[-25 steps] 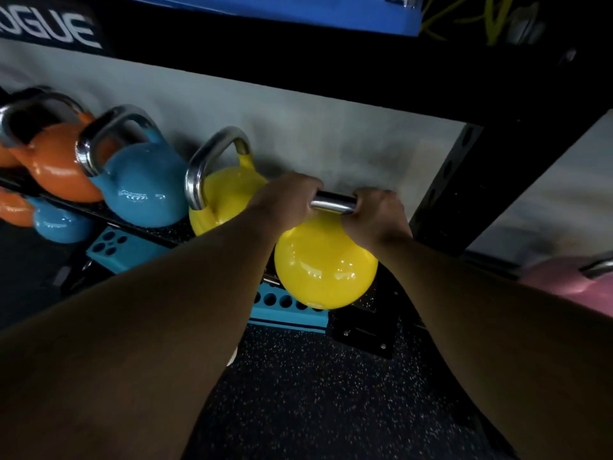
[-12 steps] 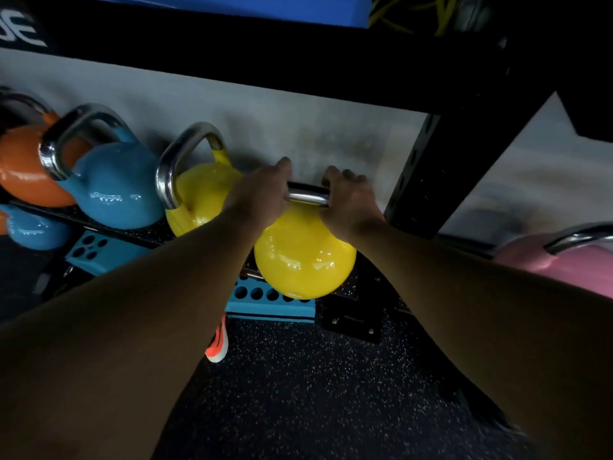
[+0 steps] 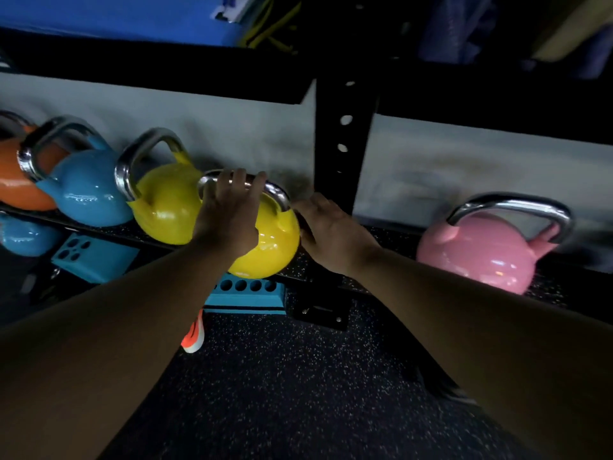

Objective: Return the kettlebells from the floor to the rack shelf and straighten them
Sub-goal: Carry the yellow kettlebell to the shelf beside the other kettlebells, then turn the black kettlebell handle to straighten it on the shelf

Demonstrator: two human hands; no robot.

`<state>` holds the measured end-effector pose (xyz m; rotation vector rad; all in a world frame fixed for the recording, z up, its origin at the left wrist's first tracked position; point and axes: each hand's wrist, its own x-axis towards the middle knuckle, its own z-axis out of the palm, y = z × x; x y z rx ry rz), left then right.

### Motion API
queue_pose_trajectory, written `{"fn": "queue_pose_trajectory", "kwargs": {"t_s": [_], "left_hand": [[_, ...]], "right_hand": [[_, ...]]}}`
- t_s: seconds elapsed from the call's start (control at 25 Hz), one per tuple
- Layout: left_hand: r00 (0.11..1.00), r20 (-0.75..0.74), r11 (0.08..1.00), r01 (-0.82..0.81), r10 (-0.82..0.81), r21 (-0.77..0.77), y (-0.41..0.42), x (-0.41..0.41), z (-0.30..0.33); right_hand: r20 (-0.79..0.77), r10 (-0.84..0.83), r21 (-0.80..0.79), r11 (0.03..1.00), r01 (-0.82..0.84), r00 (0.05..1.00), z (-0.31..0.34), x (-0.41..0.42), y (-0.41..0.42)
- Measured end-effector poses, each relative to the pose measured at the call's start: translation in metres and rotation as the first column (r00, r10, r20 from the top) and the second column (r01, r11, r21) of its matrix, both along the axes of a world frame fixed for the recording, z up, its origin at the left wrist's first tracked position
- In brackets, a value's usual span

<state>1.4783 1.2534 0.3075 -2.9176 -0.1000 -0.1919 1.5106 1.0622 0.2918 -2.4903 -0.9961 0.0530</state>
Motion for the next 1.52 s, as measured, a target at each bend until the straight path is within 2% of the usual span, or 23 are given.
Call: {"fn": "queue_pose_trajectory", "kwargs": {"t_s": [0.08,0.2,0.32,0.44,0.6,0.72,0.88,0.96,1.04,1.24,1.32,1.4,1.52], "left_hand": [[1.000,-0.002,0.999,0.021,-0.021,0.033,-0.039,-0.010,0.004],[0.989,-0.094,0.992,0.116,-0.111,0.045,-0.111,-0.023,0.011],[0.959,-0.152,0.965,0.252,-0.239,0.077,-0.190,-0.023,0.023],[0.929,-0.176,0.943,0.333,-0.326,0.014,-0.293,-0.015,0.038],[0.895,-0.152,0.907,0.403,-0.418,-0.123,-0.417,-0.007,0.058],[0.843,-0.090,0.844,0.515,-0.530,-0.146,-0.499,-0.002,0.062],[0.790,-0.135,0.796,0.566,-0.598,-0.213,-0.581,0.008,0.038],[0.801,-0.144,0.801,0.530,-0.581,-0.278,-0.609,0.025,0.026],[0.845,-0.145,0.813,0.428,-0.514,-0.394,-0.638,0.044,0.020],[0.919,-0.141,0.755,0.207,-0.368,-0.623,-0.700,0.073,-0.001],[0.939,-0.178,0.671,0.069,-0.293,-0.738,-0.713,0.075,-0.016],[0.953,-0.214,0.533,-0.070,-0.215,-0.843,-0.723,0.073,-0.030],[0.956,-0.257,0.381,-0.187,-0.143,-0.906,-0.739,0.066,-0.033]], "right_hand": [[0.002,0.019,-0.029,0.999,-0.019,1.000,0.006,-0.008,-0.047],[0.078,0.009,-0.118,0.993,0.000,0.997,0.018,-0.021,-0.130],[0.167,-0.042,-0.217,0.973,0.079,0.985,0.033,-0.031,-0.217],[0.234,-0.103,-0.305,0.936,0.173,0.967,0.046,-0.039,-0.323],[0.230,-0.234,-0.321,0.898,0.301,0.945,0.062,-0.054,-0.448],[0.232,-0.343,-0.330,0.852,0.405,0.910,0.060,-0.058,-0.531],[0.209,-0.579,-0.314,0.724,0.614,0.788,0.034,-0.059,-0.617],[0.192,-0.680,-0.267,0.657,0.705,0.707,0.028,-0.048,-0.646],[0.144,-0.745,-0.222,0.617,0.755,0.651,0.027,-0.027,-0.664],[-0.039,-0.787,-0.176,0.612,0.771,0.616,0.007,0.021,-0.681],[-0.111,-0.789,-0.124,0.614,0.780,0.604,-0.003,0.028,-0.683],[-0.178,-0.780,-0.104,0.621,0.777,0.600,-0.006,0.034,-0.689],[-0.197,-0.748,-0.127,0.660,0.740,0.633,-0.002,0.041,-0.699]]}}
